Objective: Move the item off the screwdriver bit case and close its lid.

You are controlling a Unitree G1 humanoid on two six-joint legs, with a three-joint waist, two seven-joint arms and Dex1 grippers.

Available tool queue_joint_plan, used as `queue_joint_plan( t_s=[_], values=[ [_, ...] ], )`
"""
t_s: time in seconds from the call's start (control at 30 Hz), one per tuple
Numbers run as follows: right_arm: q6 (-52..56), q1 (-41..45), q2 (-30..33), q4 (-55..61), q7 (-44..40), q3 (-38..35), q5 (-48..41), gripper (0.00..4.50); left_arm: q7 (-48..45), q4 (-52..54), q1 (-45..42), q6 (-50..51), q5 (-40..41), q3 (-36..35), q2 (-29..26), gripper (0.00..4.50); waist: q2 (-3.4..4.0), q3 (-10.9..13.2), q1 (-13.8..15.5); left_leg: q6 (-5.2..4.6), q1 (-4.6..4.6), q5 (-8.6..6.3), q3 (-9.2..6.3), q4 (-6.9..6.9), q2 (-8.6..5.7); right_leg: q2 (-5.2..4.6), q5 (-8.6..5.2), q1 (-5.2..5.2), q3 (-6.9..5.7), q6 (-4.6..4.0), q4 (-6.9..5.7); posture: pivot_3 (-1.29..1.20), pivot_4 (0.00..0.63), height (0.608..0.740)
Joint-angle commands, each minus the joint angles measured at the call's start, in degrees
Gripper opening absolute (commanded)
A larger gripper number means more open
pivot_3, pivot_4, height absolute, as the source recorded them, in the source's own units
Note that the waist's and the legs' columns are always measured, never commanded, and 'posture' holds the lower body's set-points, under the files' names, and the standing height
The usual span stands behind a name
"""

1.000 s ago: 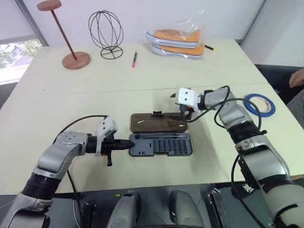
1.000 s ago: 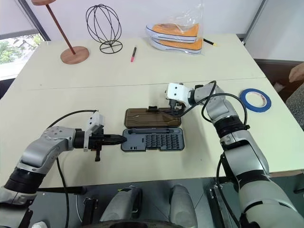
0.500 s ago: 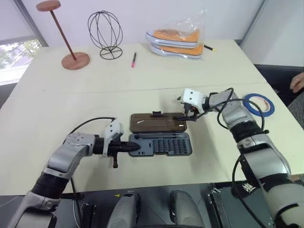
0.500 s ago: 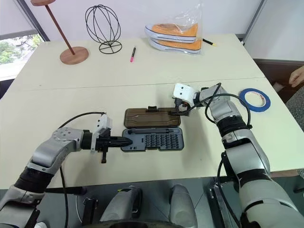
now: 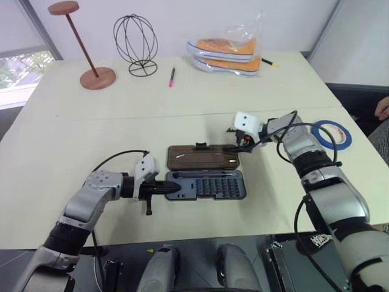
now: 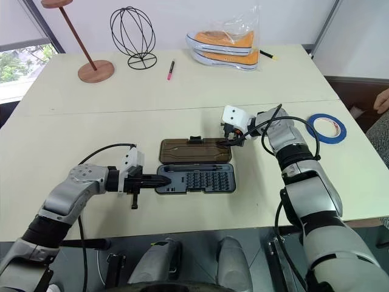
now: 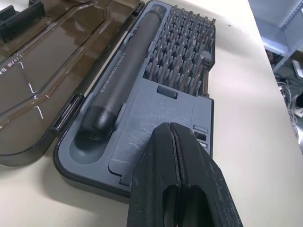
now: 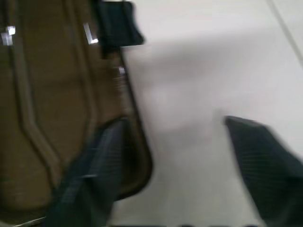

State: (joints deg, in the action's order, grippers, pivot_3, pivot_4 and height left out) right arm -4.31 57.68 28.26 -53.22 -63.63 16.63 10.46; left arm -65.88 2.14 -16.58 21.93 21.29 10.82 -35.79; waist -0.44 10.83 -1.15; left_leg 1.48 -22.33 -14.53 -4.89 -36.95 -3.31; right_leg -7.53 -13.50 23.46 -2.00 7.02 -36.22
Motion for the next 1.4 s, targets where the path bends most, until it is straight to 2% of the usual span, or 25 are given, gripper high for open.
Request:
queue_joint_plan(
  t_s=[0.03, 0.1, 0.13, 0.37, 0.5, 0.6, 0.7, 1.17, 1.3, 1.4],
  values=[
    [0.1, -1.0, -0.4, -0.7, -1.0, 1.0, 1.0, 1.21, 1.4, -1.5, 0.9, 0.1, -2.1, 0.5, 0.0, 0.0, -0.01, 0.0, 0.0, 0.0, 0.03, 0.0, 0.0, 0.0, 0.0, 0.0, 0.0, -0.03, 0.0, 0.0, 0.0, 0.0, 0.15, 0.74],
    [0.1, -1.3, -0.6, -0.8, -1.2, 1.2, 1.4, 0.16, 1.7, -1.3, 1.1, 0.0, -2.2, 0.5, 0.1, 0.0, -0.01, 0.0, -0.1, 0.0, 0.11, 0.0, 0.0, -0.01, 0.0, 0.01, 0.01, -0.1, 0.0, -0.02, 0.0, 0.0, 0.15, 0.74],
    [-0.1, -1.5, -0.7, -0.8, -1.5, 1.4, 1.5, 0.07, 1.8, -1.2, 1.2, 0.0, -2.2, 0.5, 0.2, 0.0, -0.07, -0.1, -0.1, 0.0, 0.18, 0.0, 0.01, 0.0, 0.01, 0.01, 0.02, -0.16, 0.01, -0.03, 0.0, 0.0, 0.15, 0.74],
    [-2.8, -2.6, -0.4, 0.6, -2.0, 2.4, 2.9, 0.07, 2.6, -1.1, 1.3, -0.2, -2.4, 0.4, 0.5, 0.0, -0.08, -0.1, -0.1, 0.0, 0.54, -0.01, 0.03, 0.12, 0.13, 0.18, 0.01, -0.4, 0.11, -0.06, 0.01, 0.0, 0.15, 0.74],
    [-8.7, -3.4, 0.7, 4.5, 2.6, 2.7, 5.2, 0.07, 2.8, -0.8, 1.4, -0.2, -2.3, 0.3, 0.5, 0.0, -0.08, -0.1, -0.1, 0.0, 0.54, -0.01, 0.05, 0.12, 0.13, 0.18, 0.01, -0.39, 0.13, -0.06, 0.01, 0.0, 0.15, 0.74],
    [-13.0, -4.0, 2.4, 9.0, 7.3, 2.6, 7.5, 0.07, 2.9, -0.8, 1.3, -0.2, -2.4, 0.4, 0.5, 0.0, -0.07, -0.1, -0.2, 0.0, 0.54, -0.01, 0.06, 0.13, 0.14, 0.19, 0.01, -0.36, 0.16, -0.06, 0.0, 0.0, 0.15, 0.74],
    [-13.7, -6.5, 5.5, 18.8, 9.2, 1.3, 8.6, 0.07, 3.0, -0.9, 1.2, -0.2, -2.5, 0.4, 0.5, 0.0, -0.03, -0.1, -0.1, 0.0, 0.51, 0.0, 0.08, 0.13, 0.14, 0.19, 0.02, -0.31, 0.18, -0.06, 0.0, 0.0, 0.15, 0.74],
    [13.8, -23.2, 13.0, 65.7, 1.8, -6.5, -1.5, 0.07, 2.7, -2.9, -0.7, -0.1, -3.0, 0.6, 0.6, 0.0, -0.05, -0.1, 0.6, -0.01, 0.09, -0.01, 0.05, 0.08, 0.16, 0.17, 0.02, -0.02, 0.17, -0.06, 0.06, 0.0, 0.15, 0.74],
    [19.8, -26.7, 14.1, 72.0, 1.9, -7.5, -3.8, 0.07, 2.3, -4.2, -1.6, -0.4, -3.2, 0.8, 0.7, 0.0, -0.05, -0.1, 0.6, -0.02, 0.05, -0.02, 0.04, 0.03, 0.16, 0.15, 0.02, -0.03, 0.15, -0.06, 0.08, 0.0, 0.15, 0.74],
    [22.0, -26.9, 12.6, 70.8, 3.8, -7.1, -4.5, 0.07, 2.1, -5.0, -2.2, -0.6, -3.4, 1.0, 1.0, 0.0, -0.06, -0.1, 0.6, -0.02, 0.04, -0.02, 0.03, 0.02, 0.18, 0.15, 0.02, -0.03, 0.14, -0.07, 0.08, 0.0, 0.15, 0.74]
  ],
)
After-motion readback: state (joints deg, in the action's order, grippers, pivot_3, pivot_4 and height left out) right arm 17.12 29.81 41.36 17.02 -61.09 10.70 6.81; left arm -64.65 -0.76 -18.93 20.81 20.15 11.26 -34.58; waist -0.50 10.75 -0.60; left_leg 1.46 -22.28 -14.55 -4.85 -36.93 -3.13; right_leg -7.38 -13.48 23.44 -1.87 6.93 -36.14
